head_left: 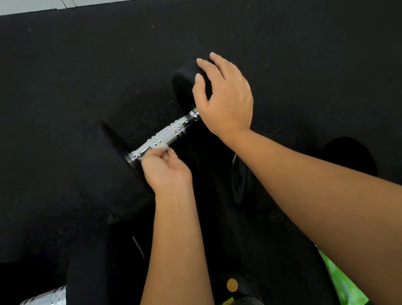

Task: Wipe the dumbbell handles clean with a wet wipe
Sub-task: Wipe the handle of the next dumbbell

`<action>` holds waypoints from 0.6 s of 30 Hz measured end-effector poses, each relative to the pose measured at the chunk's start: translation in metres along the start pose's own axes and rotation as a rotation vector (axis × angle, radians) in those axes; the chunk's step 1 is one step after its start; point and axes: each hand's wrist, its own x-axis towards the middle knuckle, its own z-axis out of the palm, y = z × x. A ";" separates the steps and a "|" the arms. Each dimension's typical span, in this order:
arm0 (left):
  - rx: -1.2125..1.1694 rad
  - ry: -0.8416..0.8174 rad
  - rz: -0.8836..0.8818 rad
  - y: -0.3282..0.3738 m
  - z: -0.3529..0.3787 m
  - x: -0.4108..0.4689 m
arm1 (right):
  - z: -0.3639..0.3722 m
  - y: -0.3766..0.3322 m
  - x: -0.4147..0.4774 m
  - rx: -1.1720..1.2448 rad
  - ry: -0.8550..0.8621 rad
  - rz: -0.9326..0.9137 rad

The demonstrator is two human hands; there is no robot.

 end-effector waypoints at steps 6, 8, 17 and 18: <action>-0.015 -0.080 -0.026 0.007 0.006 0.019 | 0.000 0.000 -0.001 0.008 -0.008 0.000; -0.027 -0.102 -0.017 0.007 0.009 0.026 | 0.000 0.000 0.000 0.010 -0.009 -0.001; -0.094 -0.123 -0.067 0.010 0.014 0.014 | 0.000 0.000 -0.001 0.004 -0.012 0.010; -0.079 -0.124 -0.067 0.011 0.015 0.012 | 0.000 0.000 -0.001 0.002 -0.011 0.008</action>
